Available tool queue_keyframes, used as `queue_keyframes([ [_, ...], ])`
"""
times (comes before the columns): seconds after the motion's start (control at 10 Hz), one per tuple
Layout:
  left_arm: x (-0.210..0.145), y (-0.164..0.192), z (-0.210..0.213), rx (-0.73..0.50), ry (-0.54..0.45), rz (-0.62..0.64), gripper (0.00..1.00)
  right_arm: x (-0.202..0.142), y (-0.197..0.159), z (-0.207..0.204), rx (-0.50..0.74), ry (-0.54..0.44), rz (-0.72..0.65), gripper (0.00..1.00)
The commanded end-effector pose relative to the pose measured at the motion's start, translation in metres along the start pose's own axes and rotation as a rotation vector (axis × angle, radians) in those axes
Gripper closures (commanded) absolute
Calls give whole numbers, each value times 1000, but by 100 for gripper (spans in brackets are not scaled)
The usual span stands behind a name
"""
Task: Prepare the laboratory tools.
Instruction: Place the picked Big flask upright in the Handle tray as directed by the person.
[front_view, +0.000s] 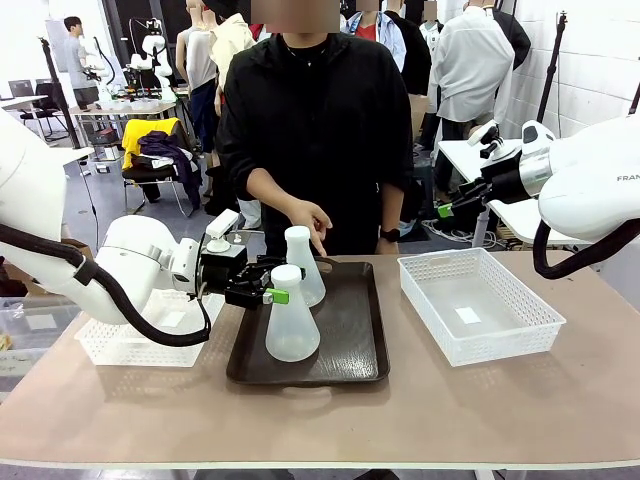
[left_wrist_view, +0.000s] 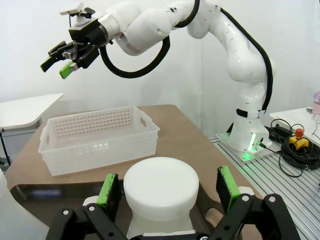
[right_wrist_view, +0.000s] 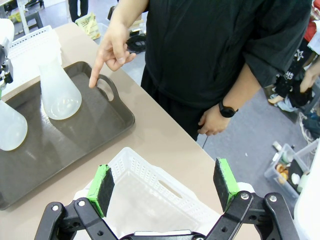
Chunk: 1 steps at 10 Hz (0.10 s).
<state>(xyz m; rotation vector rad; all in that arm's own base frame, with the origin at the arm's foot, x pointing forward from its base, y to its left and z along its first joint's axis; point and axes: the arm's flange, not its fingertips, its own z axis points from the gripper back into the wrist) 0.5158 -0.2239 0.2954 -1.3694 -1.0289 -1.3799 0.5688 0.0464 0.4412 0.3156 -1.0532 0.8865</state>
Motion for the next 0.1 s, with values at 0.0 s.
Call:
queue_keyframes([
  [0.0,1,1,0,5,-5,-5,0,1,-2,1,5,12,11,0],
])
